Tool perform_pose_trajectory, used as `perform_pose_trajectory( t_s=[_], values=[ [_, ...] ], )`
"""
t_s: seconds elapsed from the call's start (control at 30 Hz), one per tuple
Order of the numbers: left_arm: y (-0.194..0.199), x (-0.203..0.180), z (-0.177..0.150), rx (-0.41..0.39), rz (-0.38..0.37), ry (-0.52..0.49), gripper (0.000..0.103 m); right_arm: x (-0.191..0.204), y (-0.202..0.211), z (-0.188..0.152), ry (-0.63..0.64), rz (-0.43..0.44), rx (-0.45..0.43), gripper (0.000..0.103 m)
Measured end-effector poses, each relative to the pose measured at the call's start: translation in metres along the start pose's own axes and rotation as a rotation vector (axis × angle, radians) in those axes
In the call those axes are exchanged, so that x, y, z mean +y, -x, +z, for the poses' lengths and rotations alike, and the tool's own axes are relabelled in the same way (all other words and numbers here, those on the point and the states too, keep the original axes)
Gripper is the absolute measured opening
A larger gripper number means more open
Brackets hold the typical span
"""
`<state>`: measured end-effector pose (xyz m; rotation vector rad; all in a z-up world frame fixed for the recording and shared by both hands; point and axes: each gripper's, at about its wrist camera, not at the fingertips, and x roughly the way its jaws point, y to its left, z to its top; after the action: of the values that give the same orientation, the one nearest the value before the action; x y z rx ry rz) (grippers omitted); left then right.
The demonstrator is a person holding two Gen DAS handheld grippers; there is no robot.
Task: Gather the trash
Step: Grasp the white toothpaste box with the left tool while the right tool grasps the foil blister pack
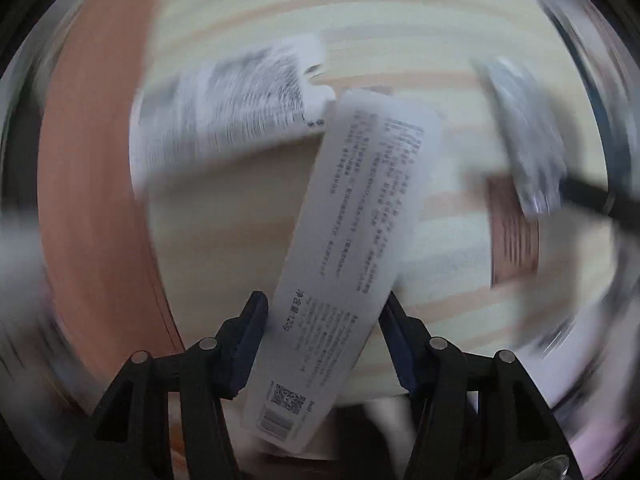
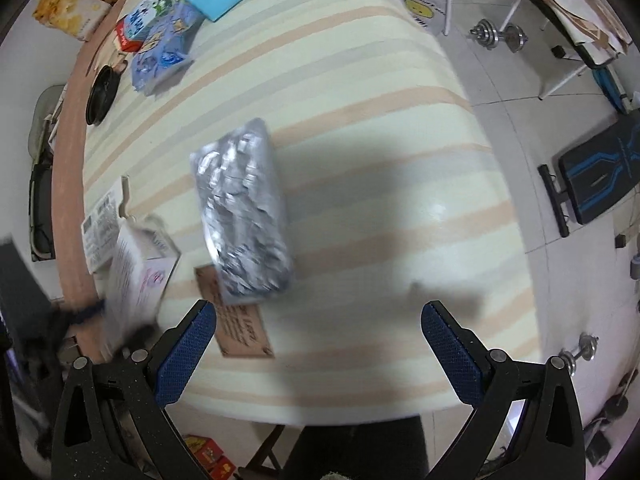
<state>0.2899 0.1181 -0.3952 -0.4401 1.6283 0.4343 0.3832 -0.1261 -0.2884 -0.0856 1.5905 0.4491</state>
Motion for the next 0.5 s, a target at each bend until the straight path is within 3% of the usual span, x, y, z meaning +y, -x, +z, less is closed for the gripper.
perform_pose_trajectory(
  t_s=[0.07, 0.13, 0.2, 0.27, 0.3, 0.33, 0.47, 0.5],
  values=[
    [-0.004, 0.028, -0.008, -0.001, -0.089, 0.206, 0.054, 0.016, -0.006, 0.004, 0.028, -0.02, -0.015, 0.097],
    [-0.011, 0.04, -0.01, 0.009, -0.142, 0.267, 0.054, 0.034, -0.014, 0.008, 0.071, -0.061, -0.043, 0.089],
    [-0.021, 0.041, -0.008, 0.045, -0.158, 0.257, 0.054, 0.051, -0.02, 0.01, 0.117, -0.139, -0.069, 0.081],
    [-0.018, 0.036, -0.012, 0.012, -0.109, 0.206, 0.054, 0.067, -0.023, 0.008, 0.167, -0.243, -0.124, 0.069],
    [-0.015, 0.032, -0.012, -0.01, -0.083, 0.183, 0.053, 0.071, -0.022, 0.006, 0.184, -0.24, -0.151, 0.056],
    [-0.011, 0.03, -0.013, -0.035, -0.063, 0.165, 0.046, 0.076, -0.023, 0.005, 0.199, -0.247, -0.156, 0.056],
    [0.005, 0.025, -0.021, -0.125, -0.012, 0.128, 0.045, 0.072, -0.021, 0.002, 0.191, -0.209, -0.18, 0.055],
    [0.009, 0.024, -0.025, -0.143, -0.005, 0.129, 0.045, 0.069, -0.017, 0.0, 0.184, -0.2, -0.194, 0.046]
  ],
)
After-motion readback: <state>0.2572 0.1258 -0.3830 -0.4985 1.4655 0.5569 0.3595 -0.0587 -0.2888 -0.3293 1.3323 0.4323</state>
